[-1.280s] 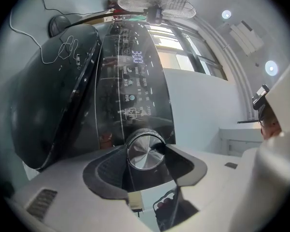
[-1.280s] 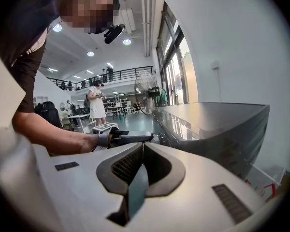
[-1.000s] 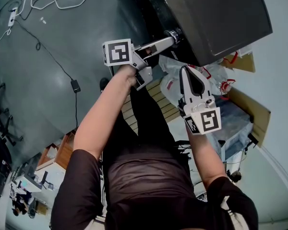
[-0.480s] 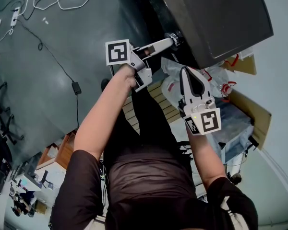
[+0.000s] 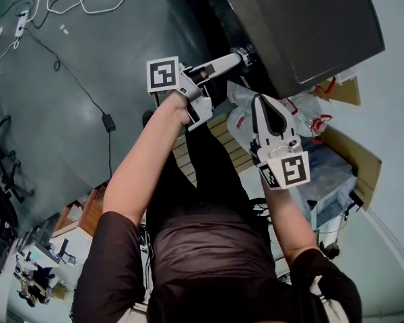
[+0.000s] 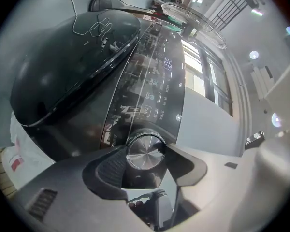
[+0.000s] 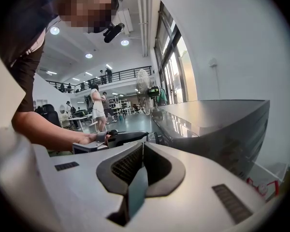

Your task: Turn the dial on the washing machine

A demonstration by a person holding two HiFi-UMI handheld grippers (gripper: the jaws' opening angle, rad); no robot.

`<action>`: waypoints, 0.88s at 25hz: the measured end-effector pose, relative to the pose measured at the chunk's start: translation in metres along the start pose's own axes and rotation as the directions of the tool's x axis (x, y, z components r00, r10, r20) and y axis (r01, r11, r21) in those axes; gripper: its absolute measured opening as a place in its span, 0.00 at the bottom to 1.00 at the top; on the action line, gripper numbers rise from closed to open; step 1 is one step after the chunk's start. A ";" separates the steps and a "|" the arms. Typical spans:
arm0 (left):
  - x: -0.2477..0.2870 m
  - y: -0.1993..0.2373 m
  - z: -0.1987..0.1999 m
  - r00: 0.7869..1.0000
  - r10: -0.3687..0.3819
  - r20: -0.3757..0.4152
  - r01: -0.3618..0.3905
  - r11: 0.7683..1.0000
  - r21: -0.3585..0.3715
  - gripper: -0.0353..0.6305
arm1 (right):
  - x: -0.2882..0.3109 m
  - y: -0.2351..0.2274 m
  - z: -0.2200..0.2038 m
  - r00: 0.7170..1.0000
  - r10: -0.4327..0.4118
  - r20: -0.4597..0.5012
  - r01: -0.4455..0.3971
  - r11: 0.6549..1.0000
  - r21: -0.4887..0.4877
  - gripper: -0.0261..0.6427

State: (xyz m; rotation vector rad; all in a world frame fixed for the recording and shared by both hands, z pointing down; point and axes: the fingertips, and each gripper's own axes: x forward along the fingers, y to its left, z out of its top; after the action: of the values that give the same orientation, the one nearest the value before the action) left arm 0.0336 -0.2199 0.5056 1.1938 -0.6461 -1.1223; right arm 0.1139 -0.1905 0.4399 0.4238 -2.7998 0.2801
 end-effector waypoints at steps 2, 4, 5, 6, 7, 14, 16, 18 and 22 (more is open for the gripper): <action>0.000 0.001 0.000 1.000 -0.001 -0.002 0.001 1.000 0.005 0.45 | 0.000 -0.001 -0.001 1.000 0.000 -0.002 0.000 1.000 0.001 0.07; 0.000 0.002 0.001 1.000 -0.005 -0.005 0.005 1.000 0.008 0.46 | 0.001 0.000 -0.001 1.000 0.000 -0.001 0.000 1.000 0.002 0.07; 0.000 0.002 0.001 1.000 -0.008 -0.007 0.008 1.000 0.007 0.46 | 0.001 0.000 -0.001 1.000 -0.001 -0.001 0.001 1.000 0.002 0.07; 0.000 0.002 0.000 1.000 -0.010 -0.007 0.010 1.000 0.005 0.46 | 0.001 -0.001 -0.001 1.000 -0.003 -0.001 0.003 1.000 0.002 0.07; 0.000 0.002 0.000 1.000 -0.012 -0.008 0.012 1.000 0.004 0.46 | 0.000 -0.001 -0.001 1.000 -0.006 -0.001 0.006 1.000 0.001 0.07; 0.000 0.000 0.000 1.000 -0.018 -0.006 0.018 1.000 0.008 0.46 | -0.001 -0.002 0.001 1.000 -0.022 0.007 0.022 1.000 0.004 0.07; -0.001 0.001 0.000 1.000 -0.014 -0.008 0.014 1.000 0.009 0.46 | -0.001 -0.002 0.001 1.000 -0.025 0.008 0.025 1.000 0.006 0.07; -0.004 0.002 0.001 1.000 -0.004 -0.011 0.004 1.000 0.014 0.46 | -0.001 0.000 0.000 1.000 -0.028 0.008 0.028 1.000 0.008 0.07; -0.014 0.006 0.001 0.996 0.083 -0.028 -0.080 0.990 0.115 0.46 | 0.001 0.005 0.000 1.000 -0.029 0.007 0.029 1.000 0.004 0.07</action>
State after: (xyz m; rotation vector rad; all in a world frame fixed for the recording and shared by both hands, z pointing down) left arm 0.0294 -0.2077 0.5143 1.2690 -0.7355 -1.0064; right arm 0.1114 -0.1862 0.4400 0.4661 -2.7980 0.2783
